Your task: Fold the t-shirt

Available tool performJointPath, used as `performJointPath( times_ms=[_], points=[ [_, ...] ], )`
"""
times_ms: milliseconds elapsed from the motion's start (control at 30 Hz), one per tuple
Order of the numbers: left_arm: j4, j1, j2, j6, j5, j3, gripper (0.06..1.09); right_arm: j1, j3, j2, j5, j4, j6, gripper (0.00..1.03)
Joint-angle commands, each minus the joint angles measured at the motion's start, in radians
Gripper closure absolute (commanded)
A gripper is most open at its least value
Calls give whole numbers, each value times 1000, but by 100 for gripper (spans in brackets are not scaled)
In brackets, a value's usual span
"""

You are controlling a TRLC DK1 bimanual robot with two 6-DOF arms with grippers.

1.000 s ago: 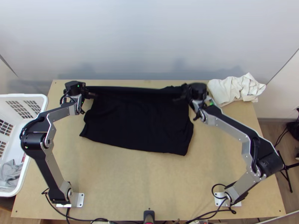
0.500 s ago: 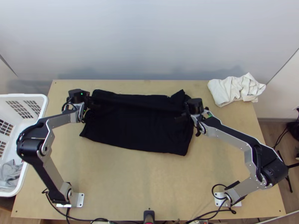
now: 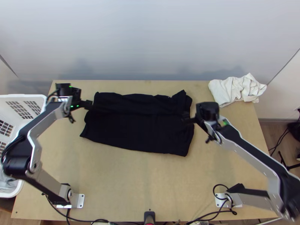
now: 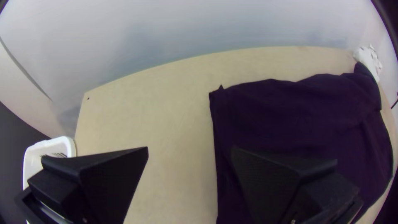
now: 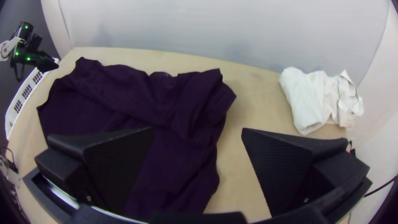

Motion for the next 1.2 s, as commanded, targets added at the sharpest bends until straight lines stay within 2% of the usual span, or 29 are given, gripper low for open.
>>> performJointPath(
  times_ms=[0,100,267,367,500,600,833,1000,1167],
  points=[
    [-298,91,-236,65,100,-54,11,26,-92,-263,-114,-231,90,4],
    [-387,145,-344,123,165,-135,11,33,-113,-332,-183,-366,103,4],
    [-571,214,-403,246,237,-207,11,33,-153,-400,-272,-474,103,4],
    [-614,220,-408,287,245,-241,11,42,-153,-406,-329,-514,107,4],
    [-616,219,-373,301,249,-278,11,60,-141,-412,-383,-586,110,4],
    [-582,222,-327,247,297,-276,11,74,-150,-417,-390,-629,92,4],
    [-446,188,-288,166,317,-321,11,83,-185,-423,-390,-621,72,4],
    [-377,166,-239,132,317,-322,11,79,-258,-415,-390,-498,77,7],
    [-364,143,-233,102,317,-319,11,126,-353,-382,-390,-365,78,7]
  ],
)
